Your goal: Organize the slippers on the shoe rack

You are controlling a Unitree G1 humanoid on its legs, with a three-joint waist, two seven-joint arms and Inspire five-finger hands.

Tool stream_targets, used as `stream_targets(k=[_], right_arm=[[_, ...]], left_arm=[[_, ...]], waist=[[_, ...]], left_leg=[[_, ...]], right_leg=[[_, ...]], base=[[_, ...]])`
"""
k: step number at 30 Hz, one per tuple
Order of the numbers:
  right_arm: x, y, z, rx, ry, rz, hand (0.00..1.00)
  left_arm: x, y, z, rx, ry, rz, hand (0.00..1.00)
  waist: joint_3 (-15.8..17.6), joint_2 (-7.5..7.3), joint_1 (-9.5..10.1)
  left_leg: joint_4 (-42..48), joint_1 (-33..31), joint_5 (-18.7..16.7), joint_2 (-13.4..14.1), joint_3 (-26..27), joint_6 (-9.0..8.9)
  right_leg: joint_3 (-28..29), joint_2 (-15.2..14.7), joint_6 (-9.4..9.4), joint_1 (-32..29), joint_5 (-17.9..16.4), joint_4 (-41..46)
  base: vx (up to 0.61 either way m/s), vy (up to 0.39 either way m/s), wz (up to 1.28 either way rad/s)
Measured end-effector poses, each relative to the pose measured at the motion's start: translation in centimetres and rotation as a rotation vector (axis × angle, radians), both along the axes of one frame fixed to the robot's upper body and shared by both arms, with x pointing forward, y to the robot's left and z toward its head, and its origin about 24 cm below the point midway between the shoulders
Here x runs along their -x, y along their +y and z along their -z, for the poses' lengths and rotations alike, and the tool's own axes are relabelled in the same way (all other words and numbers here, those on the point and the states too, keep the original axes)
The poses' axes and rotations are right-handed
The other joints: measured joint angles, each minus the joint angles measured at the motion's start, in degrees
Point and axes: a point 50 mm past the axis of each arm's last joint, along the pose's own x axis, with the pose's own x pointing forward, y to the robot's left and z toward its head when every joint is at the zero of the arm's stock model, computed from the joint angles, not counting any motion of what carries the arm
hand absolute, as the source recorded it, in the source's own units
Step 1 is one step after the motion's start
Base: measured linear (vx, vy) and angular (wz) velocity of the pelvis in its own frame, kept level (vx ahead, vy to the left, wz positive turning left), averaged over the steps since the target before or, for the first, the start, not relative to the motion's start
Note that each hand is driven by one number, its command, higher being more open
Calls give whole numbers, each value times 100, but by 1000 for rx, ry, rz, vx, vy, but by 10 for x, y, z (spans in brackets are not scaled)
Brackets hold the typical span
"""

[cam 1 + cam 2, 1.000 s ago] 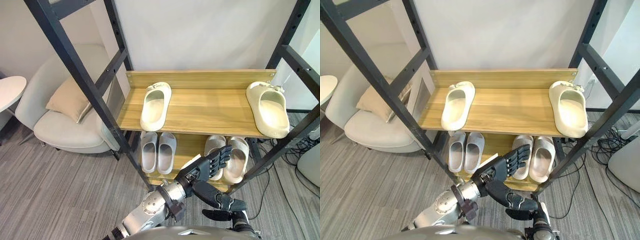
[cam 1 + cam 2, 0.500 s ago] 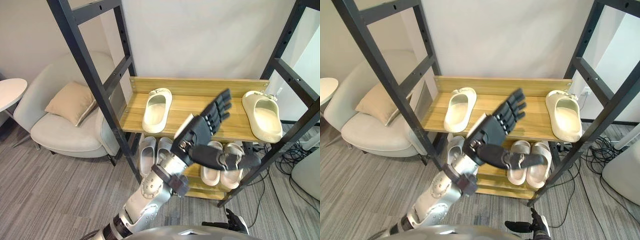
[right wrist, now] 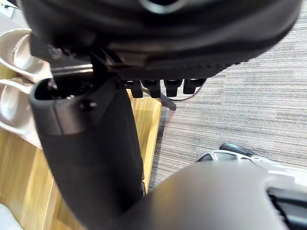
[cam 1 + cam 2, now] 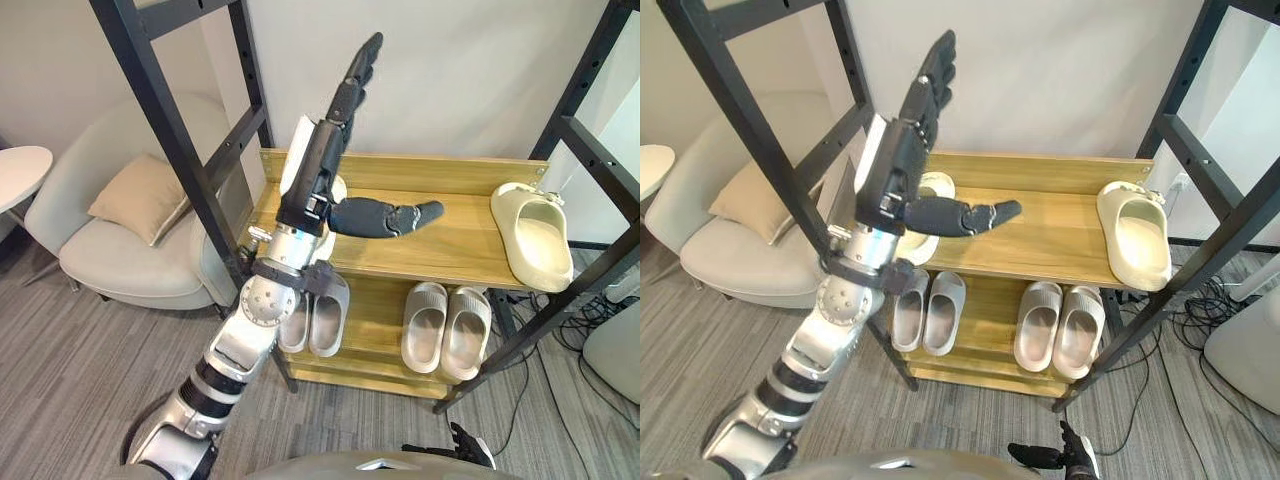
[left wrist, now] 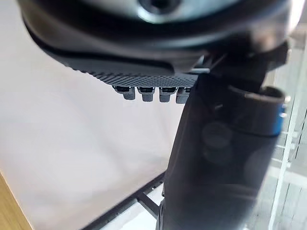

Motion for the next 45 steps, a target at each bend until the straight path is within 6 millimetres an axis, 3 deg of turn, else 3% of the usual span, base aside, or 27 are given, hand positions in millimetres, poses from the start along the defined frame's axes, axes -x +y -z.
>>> stream_targets(k=[7,13,21,32,33,45], right_arm=[[-7,1,-2,-5,-29,0,100],[-11,2,-4,-16,-56,16,100],[-14,3,-5,-24,-76,11,100],[-18,1,-7,-19,-94,15,100],[-19,1,-8,-19,-97,14,100],[-25,2,-10,-16,-129,16,100]], left_arm=[[-27,46,-3,-304,-97,-329,100],[-31,64,-7,-420,-147,-492,100],[-46,97,13,-598,-51,-646,100],[-46,99,17,-723,-80,-679,100],[-47,100,19,-730,-69,-678,0],[-55,110,25,-745,-8,-715,0]], waist=[[29,-27,-74],[55,-60,-99],[153,-37,-165],[249,20,-158],[253,27,-171],[268,45,-277]], left_leg=[[1,-57,-13,1,86,3],[1,-72,-46,-2,143,4],[2,-98,-51,5,148,-1],[9,-189,-54,54,205,-34],[9,-188,-54,58,220,-35],[5,-294,-52,57,319,-36]], right_leg=[[104,4,0,-111,4,-2],[175,8,0,-158,7,-19],[191,50,-36,-161,64,-110],[266,114,-77,-267,113,-159],[281,118,-81,-273,117,-159],[428,128,-92,-427,197,-220]], base=[[-3,-2,-7],[-6,0,-7],[-1,0,0],[-12,-2,-3],[-26,2,-6],[-9,4,-6]])
